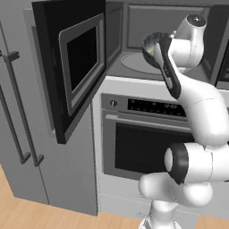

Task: Pick the corn from the sink and place it in the bowl. Then pick the bowl and place it in the microwave. Then close the microwave door and press the start button.

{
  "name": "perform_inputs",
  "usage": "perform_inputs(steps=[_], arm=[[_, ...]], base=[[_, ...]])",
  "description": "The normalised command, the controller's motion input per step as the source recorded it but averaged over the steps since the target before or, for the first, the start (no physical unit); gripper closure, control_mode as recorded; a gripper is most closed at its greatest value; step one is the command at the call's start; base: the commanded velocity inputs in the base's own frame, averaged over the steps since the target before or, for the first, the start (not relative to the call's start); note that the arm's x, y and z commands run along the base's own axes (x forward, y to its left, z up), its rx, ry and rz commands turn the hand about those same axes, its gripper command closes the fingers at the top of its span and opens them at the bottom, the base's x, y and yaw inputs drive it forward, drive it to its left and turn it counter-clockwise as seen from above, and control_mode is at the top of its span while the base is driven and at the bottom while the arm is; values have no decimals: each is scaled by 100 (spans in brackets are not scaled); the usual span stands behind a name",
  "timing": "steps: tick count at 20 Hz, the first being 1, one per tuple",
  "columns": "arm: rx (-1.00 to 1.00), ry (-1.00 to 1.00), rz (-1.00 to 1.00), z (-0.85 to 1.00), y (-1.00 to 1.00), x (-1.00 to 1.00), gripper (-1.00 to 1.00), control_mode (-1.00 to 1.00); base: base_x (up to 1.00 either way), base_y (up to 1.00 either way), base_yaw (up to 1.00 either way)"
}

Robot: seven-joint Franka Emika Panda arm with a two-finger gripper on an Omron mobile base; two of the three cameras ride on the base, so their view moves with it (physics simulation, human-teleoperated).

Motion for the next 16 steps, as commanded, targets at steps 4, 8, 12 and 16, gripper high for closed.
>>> perform_inputs(steps=[4, 8, 12, 16], arm=[[0, 0, 0, -14, -9, 62, 100, -100], [0, 0, 0, -21, -2, 49, 100, -100], [0, 0, 0, -26, -1, 41, 100, -100], [0, 0, 0, -16, -4, 29, 100, -100]], base=[[0, 0, 0], [0, 0, 0], [0, 0, 0], [0, 0, 0]])
